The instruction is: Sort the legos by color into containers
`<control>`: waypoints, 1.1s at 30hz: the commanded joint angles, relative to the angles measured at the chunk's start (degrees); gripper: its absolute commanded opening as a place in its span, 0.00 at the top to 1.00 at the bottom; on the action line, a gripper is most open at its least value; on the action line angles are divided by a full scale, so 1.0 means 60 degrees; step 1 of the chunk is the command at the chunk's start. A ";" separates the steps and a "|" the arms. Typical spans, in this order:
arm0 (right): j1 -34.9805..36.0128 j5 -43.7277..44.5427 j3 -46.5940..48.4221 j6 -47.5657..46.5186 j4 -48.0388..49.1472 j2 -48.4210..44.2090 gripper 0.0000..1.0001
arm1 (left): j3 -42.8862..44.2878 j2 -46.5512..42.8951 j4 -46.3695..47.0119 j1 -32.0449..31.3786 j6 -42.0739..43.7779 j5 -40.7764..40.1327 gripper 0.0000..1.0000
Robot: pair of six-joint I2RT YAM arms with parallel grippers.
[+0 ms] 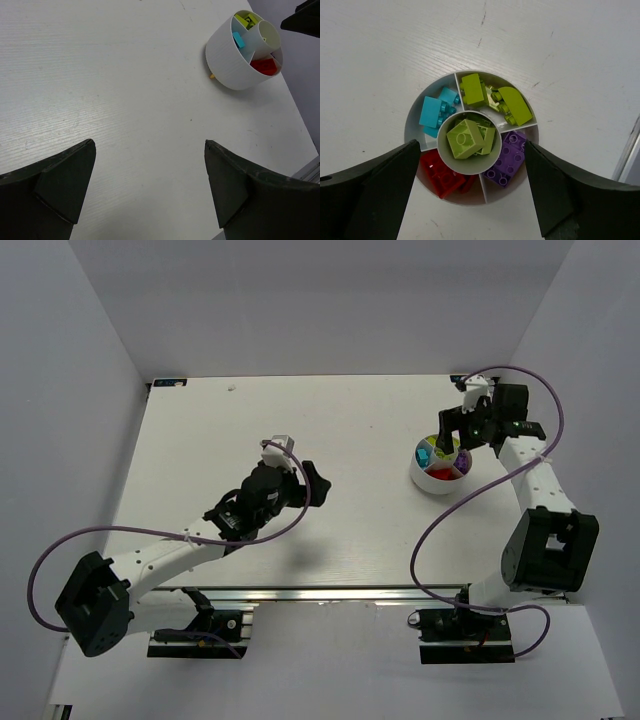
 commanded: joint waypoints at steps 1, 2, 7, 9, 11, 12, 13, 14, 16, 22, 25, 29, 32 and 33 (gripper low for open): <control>-0.0042 -0.0448 0.0472 -0.0498 0.0274 -0.1061 0.11 | 0.0472 -0.0331 -0.0369 0.0264 -0.0548 0.0254 0.02; -0.0057 -0.0914 0.0327 -0.0513 0.0493 -0.1542 0.11 | 0.0531 -0.0273 -0.0442 0.0352 -0.0854 0.0428 0.02; -0.0057 -0.2324 -0.0391 -0.0532 0.1078 -0.3010 0.11 | 0.0984 -0.0155 -0.0663 0.0617 -0.1296 0.0752 0.02; -0.0043 -0.2705 -0.0582 -0.0077 0.1212 -0.3479 0.11 | 0.1160 -0.0111 -0.0837 0.0632 -0.1238 0.0782 0.02; -0.0042 -0.2735 -0.0495 0.1002 0.1053 -0.3583 0.11 | 0.1394 -0.0096 -0.0970 0.0632 -0.1179 0.0753 0.02; -0.0028 -0.2692 -0.0292 0.1372 0.0921 -0.3554 0.11 | 0.1439 -0.0111 -0.0970 0.0632 -0.1179 0.0724 0.02; -0.0042 -0.2633 -0.0203 0.1666 0.0746 -0.3481 0.10 | 0.1454 -0.0125 -0.0971 0.0632 -0.1179 0.0723 0.02; -0.0042 -0.2473 -0.0129 0.2017 0.0411 -0.3437 0.11 | 0.1454 -0.0169 -0.0971 0.0632 -0.1237 0.0738 0.02; -0.0028 -0.2282 -0.0085 0.2298 0.0232 -0.3422 0.11 | 0.1425 -0.0286 -0.0971 0.0646 -0.1310 0.0709 0.02; -0.0042 -0.1666 -0.0698 0.2256 0.0012 -0.3963 0.11 | 0.1322 -0.0637 -0.0971 0.0646 -0.1457 0.0723 0.02; -0.0042 -0.1637 -0.1153 0.2153 0.0100 -0.4489 0.11 | 0.1308 -0.0755 -0.0971 0.0646 -0.1487 0.0679 0.02; -0.0043 -0.1432 -0.1300 0.2196 -0.0178 -0.4564 0.11 | 0.1249 -0.0945 -0.1263 0.0646 -0.1574 0.0650 0.02; -0.0042 -0.1329 -0.1461 0.2153 -0.0208 -0.4667 0.11 | 0.1191 -0.1033 -0.1278 0.0661 -0.1633 0.0679 0.02; -0.0042 -0.1285 -0.1548 0.2153 -0.0193 -0.4681 0.11 | 0.1162 -0.1077 -0.1278 0.0661 -0.1648 0.0665 0.02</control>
